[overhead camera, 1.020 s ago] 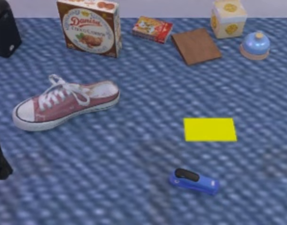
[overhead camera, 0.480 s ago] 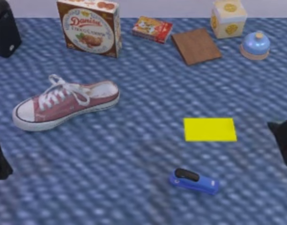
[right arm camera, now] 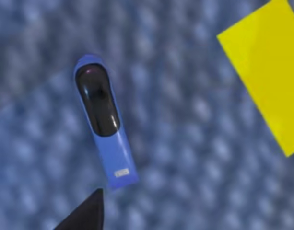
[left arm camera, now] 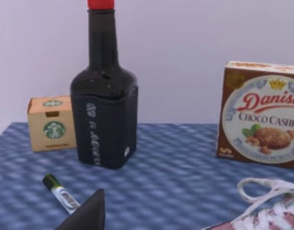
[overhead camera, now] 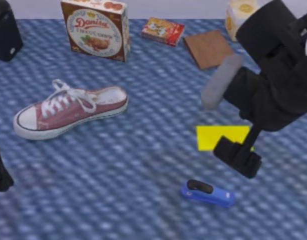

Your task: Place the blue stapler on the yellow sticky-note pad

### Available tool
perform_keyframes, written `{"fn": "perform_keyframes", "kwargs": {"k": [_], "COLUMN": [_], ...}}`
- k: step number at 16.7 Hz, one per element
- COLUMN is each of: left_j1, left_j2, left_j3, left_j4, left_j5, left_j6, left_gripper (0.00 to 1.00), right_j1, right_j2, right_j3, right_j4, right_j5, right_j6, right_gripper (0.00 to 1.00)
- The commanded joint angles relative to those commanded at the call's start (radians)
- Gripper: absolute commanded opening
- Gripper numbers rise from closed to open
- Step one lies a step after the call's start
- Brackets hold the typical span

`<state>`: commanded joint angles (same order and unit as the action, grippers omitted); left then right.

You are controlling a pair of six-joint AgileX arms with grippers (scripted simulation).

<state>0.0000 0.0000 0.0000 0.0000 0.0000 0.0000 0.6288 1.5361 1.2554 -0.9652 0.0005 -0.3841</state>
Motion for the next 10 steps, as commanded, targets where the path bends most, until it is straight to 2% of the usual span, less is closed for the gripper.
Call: {"fn": "perform_keyframes", "kwargs": {"k": [5,10], "left_j1": [0.000,0.000], "left_j2": [0.000,0.000], "left_j3": [0.000,0.000], "left_j4": [0.000,0.000], "left_j5": [0.000,0.000], "left_j6": [0.000,0.000], "left_gripper": [1.00,1.00], "right_j1": [0.115,0.166], "right_j2": [0.279,0.401], "right_j3": [0.228,0.328], "right_j4": [-0.175,-0.252], "right_j5": [-0.001,0.000], "right_j6": [-0.071,-0.101], "right_gripper": [1.00,1.00]}}
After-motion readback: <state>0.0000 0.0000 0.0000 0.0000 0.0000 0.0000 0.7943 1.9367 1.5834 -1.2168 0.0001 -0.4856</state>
